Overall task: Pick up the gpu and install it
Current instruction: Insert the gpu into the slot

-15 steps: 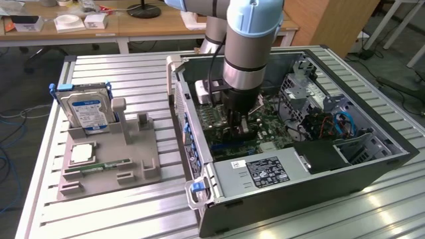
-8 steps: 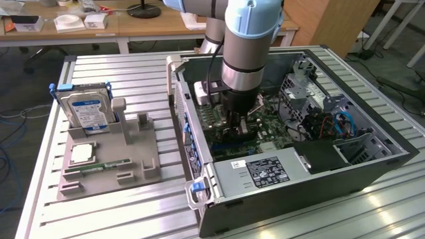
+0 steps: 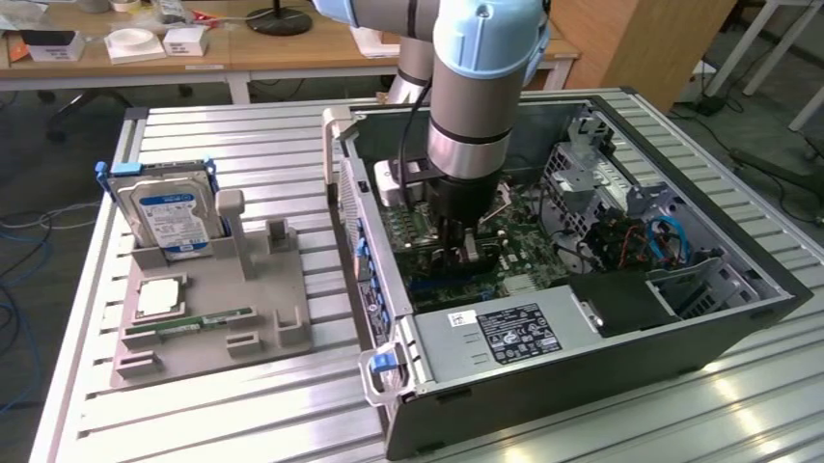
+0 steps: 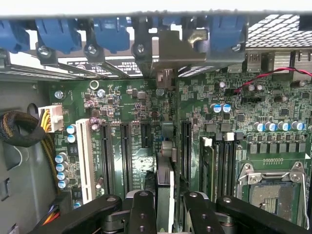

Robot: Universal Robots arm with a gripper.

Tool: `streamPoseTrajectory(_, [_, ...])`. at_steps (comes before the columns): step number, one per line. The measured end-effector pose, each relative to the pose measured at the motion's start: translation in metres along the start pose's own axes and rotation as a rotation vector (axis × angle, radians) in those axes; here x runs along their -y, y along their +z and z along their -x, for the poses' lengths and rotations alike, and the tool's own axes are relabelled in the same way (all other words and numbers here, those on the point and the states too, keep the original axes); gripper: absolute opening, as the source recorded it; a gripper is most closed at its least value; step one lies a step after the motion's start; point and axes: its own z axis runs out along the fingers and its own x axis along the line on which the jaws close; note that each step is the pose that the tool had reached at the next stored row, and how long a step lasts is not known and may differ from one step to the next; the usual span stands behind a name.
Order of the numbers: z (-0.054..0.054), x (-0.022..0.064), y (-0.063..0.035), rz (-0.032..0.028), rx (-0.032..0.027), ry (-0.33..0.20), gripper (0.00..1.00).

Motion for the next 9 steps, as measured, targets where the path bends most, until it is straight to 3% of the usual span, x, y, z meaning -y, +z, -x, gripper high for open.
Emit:
streamPoseTrajectory(2, [0.0,0.0,-0.0002,-0.0016,-0.001,0.0,0.27])
streamPoseTrajectory(4, [0.0,-0.0001,-0.0023,-0.0036,0.0023,0.0,0.27])
streamPoseTrajectory(9, [0.0,-0.0003,-0.0129,-0.0033,0.0025,0.0,0.27])
